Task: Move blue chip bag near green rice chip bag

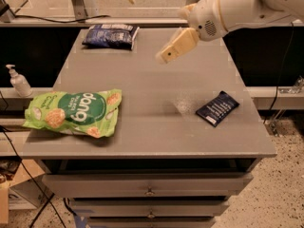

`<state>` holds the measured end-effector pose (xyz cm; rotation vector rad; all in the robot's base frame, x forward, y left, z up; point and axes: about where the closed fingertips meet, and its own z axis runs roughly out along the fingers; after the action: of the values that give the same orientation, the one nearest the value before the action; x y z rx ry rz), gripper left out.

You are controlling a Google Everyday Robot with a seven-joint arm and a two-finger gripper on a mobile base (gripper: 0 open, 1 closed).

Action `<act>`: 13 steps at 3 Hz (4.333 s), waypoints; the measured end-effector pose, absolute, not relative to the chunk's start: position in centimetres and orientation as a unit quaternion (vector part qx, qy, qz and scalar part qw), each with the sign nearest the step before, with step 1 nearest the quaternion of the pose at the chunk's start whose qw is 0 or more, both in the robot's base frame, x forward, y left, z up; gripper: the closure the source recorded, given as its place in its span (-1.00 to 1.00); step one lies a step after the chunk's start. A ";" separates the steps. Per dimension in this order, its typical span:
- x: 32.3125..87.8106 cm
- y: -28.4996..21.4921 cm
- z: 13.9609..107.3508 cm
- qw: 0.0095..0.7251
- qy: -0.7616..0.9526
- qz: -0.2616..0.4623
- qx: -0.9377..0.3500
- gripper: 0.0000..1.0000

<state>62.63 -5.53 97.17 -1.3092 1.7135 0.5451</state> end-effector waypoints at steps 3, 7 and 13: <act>68.0 -0.7 96.5 0.500 0.685 0.235 -0.474 -1.00; 78.1 8.9 91.0 0.521 0.675 0.286 -0.437 -1.00; 86.4 10.2 84.0 0.537 0.727 0.252 -0.347 -0.16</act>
Offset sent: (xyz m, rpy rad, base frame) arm 0.0355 0.0303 -0.0059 0.0954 -0.0114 -0.0468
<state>86.45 10.15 84.03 -0.8260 1.7297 0.6005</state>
